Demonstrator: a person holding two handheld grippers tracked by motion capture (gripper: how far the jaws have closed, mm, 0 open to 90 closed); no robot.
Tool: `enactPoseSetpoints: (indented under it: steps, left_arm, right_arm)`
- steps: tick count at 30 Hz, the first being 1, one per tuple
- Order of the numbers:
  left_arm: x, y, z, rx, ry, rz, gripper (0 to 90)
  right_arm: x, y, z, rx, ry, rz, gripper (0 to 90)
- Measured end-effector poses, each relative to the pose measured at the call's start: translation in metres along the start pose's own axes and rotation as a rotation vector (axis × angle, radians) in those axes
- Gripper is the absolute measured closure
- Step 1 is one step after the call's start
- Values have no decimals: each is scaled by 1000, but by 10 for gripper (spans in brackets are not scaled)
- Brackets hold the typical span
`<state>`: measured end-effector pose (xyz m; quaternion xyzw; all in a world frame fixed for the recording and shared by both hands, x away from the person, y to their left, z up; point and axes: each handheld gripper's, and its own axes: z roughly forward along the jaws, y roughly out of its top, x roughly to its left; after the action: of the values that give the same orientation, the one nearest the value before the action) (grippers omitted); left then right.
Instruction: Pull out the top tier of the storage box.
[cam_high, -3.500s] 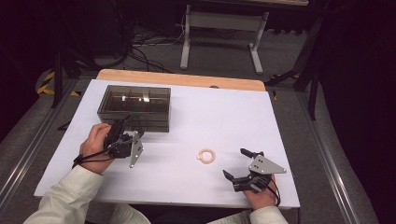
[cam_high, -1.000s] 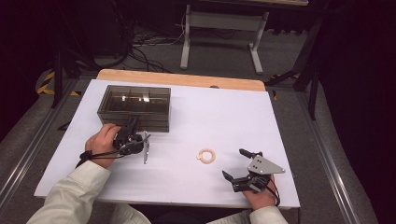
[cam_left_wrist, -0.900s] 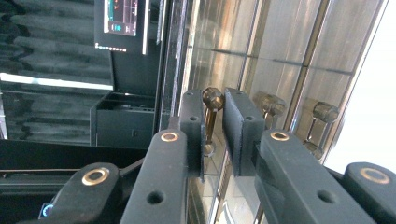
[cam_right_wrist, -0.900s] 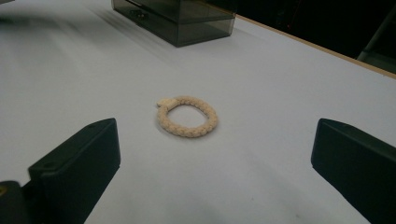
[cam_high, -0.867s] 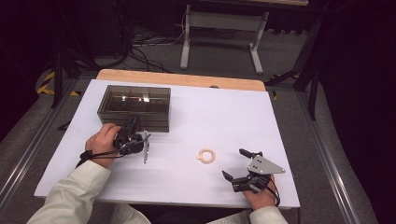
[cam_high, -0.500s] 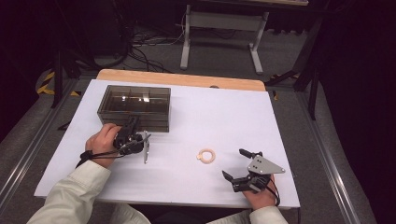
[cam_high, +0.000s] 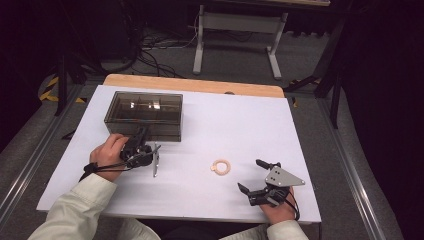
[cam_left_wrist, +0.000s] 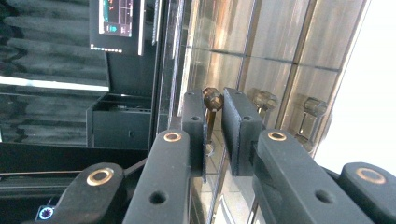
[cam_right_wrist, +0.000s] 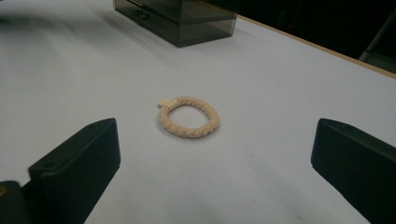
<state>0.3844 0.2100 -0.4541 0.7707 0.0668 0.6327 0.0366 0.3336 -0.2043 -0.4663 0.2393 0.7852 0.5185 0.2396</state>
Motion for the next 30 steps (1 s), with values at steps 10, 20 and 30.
enactPoseSetpoints:
  steps: [10, 20, 30]
  left_arm:
    - [1, 0, -7, -3, -18, -3, 800]
    - [0, 0, -14, 2, -25, 2, 799]
    - [0, 0, -19, 3, -34, 3, 795]
  right_arm:
    - [-1, 0, 0, -14, 1, 0, 19]
    - [-1, 0, -1, -12, 5, 10, 19]
    - [-1, 0, -2, -12, 2, 10, 19]
